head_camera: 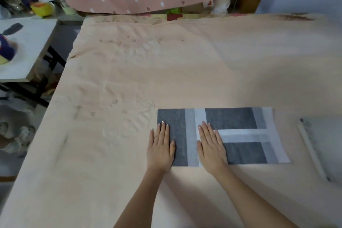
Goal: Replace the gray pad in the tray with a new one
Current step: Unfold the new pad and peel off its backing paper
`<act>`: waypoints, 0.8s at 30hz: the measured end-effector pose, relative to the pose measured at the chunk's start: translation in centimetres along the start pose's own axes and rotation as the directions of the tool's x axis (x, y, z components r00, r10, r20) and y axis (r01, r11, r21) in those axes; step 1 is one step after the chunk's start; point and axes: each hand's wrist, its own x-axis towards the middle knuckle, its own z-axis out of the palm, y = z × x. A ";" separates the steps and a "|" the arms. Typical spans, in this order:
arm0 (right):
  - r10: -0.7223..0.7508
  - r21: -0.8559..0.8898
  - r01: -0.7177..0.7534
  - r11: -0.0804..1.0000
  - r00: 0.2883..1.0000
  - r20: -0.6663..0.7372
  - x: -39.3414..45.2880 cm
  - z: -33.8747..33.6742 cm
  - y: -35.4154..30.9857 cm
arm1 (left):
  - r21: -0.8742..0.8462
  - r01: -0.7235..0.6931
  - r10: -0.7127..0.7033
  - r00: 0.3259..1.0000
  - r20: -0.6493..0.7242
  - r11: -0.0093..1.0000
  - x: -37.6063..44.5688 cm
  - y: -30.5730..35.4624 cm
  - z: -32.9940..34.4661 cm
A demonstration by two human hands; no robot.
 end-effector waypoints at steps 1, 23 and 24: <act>0.005 -0.013 -0.005 1.000 1.000 0.006 -0.4 0.0 1.4 | 0.014 0.003 -0.003 1.000 0.003 1.000 0.0 0.1 0.0; 0.212 0.089 -0.219 0.972 0.974 0.077 -5.4 0.6 0.6 | -0.511 0.635 -0.560 0.766 0.316 0.580 -1.2 -3.1 -5.9; 0.184 0.093 -0.190 0.977 0.980 0.075 -5.4 0.6 -0.3 | -0.508 0.639 -0.572 0.761 0.306 0.578 -1.4 -4.1 -6.4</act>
